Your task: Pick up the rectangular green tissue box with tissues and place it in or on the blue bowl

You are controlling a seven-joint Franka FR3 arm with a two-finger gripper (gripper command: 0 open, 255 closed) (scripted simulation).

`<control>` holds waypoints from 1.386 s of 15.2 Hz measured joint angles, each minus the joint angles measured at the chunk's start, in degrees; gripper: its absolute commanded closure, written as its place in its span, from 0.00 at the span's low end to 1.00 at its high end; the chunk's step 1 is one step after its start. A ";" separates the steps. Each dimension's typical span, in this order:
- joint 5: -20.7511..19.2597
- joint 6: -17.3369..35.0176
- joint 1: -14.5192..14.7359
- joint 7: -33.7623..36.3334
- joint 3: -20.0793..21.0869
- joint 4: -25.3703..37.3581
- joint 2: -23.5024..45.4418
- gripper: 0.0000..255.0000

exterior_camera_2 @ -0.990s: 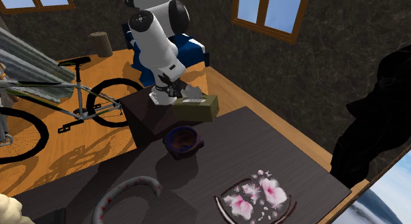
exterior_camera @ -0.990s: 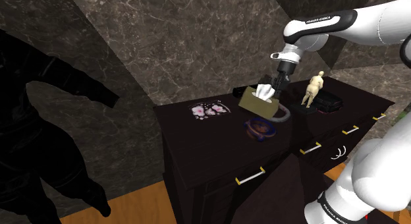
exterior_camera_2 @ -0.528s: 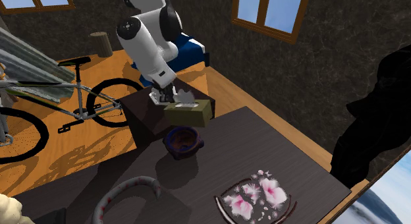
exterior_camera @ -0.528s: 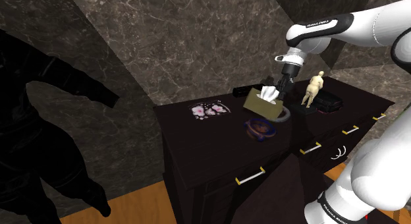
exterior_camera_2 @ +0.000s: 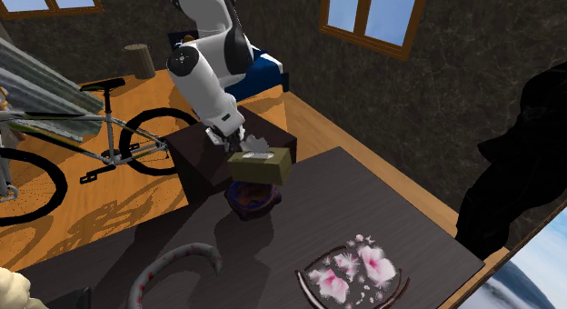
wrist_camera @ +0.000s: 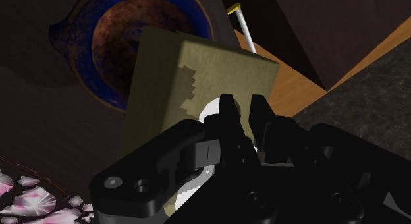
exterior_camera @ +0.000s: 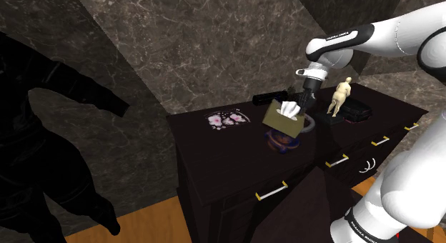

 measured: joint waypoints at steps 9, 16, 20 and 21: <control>2.31 6.20 -0.14 -2.96 -0.09 -3.76 3.66 1.00; 2.61 6.86 -0.18 -3.34 -0.10 -4.12 4.04 1.00; 2.62 6.89 -0.18 -3.36 -0.10 -4.12 4.11 0.00; 2.62 6.90 -0.18 -3.36 -0.10 -4.12 4.11 0.00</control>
